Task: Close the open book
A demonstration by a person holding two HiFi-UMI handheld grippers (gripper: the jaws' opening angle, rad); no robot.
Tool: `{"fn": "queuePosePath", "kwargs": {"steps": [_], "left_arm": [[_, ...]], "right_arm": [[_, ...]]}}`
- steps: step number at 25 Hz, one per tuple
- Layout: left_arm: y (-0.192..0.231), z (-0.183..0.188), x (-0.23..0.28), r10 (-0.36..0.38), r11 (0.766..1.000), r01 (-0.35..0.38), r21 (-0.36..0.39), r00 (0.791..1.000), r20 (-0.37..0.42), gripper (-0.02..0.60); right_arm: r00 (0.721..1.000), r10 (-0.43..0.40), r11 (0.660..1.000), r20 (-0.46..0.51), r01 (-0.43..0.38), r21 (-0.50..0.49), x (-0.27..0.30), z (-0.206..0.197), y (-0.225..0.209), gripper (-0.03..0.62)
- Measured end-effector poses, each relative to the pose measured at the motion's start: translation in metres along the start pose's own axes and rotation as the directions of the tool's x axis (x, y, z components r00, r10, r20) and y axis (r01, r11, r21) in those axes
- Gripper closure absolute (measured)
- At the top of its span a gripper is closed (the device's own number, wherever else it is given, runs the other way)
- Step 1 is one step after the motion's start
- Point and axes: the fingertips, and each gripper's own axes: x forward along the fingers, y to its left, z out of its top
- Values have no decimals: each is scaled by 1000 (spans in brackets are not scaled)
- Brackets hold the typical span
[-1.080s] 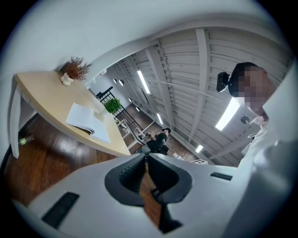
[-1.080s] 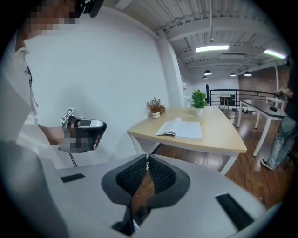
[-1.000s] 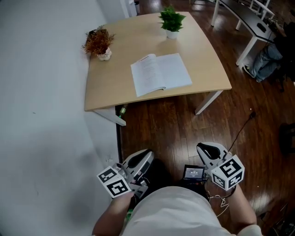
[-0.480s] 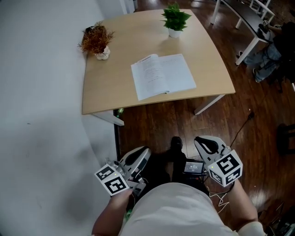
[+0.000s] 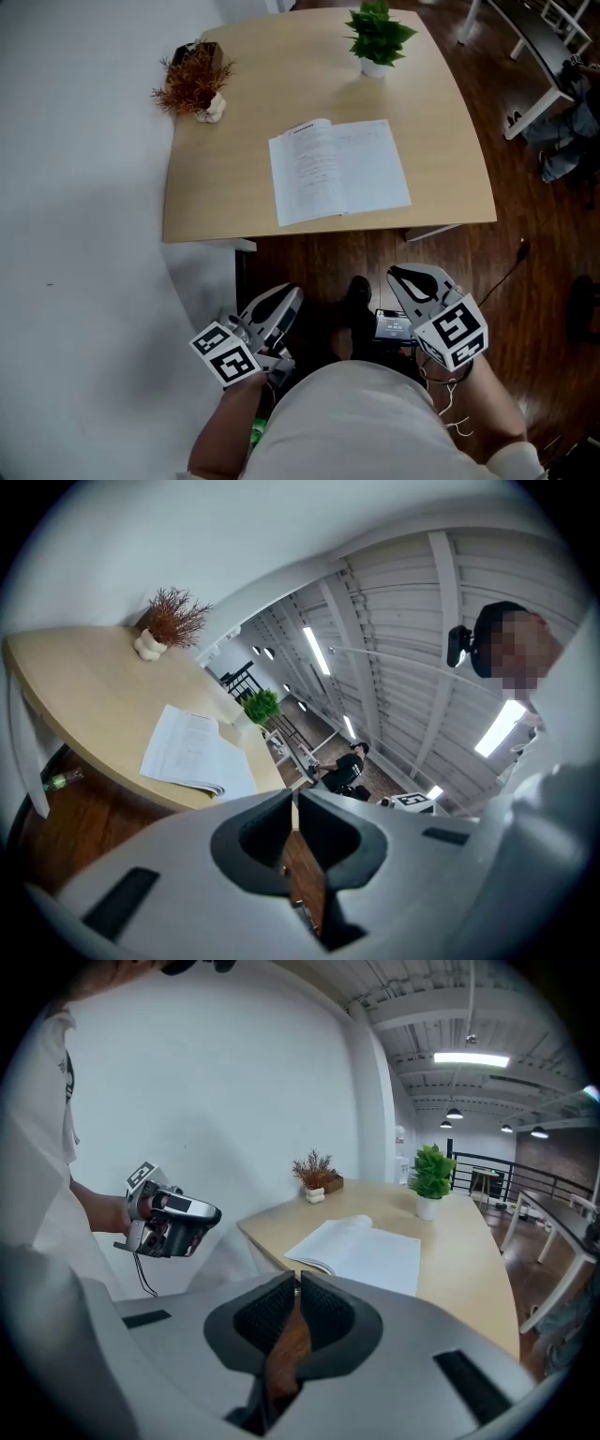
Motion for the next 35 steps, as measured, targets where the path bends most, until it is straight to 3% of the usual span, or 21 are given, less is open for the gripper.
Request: {"fn": "queuePosePath", "kwargs": {"steps": [6,15,23,27,35], "left_arm": [[19,18,55,58,998,-58,-29,998,17,583],[44,28,77,123,991,-121,-57,992,21,583],[86,38,73,96,993,-97,-70,995,-17,583],[108,40,71,89,992,-93,-84,995,-49,583],[147,30,67,71,989,-80,-127,995,-75,583]], "right_arm": [[997,63,995,-34,-66,-73,24,13,-48,592],[993,96,962,-75,-112,-250,61,30,-57,592],[993,66,870,-93,-103,-482,117,50,-30,591],[987,85,828,-139,-148,-541,152,47,-13,556],[959,69,728,-274,-236,-643,209,22,8,555]]}}
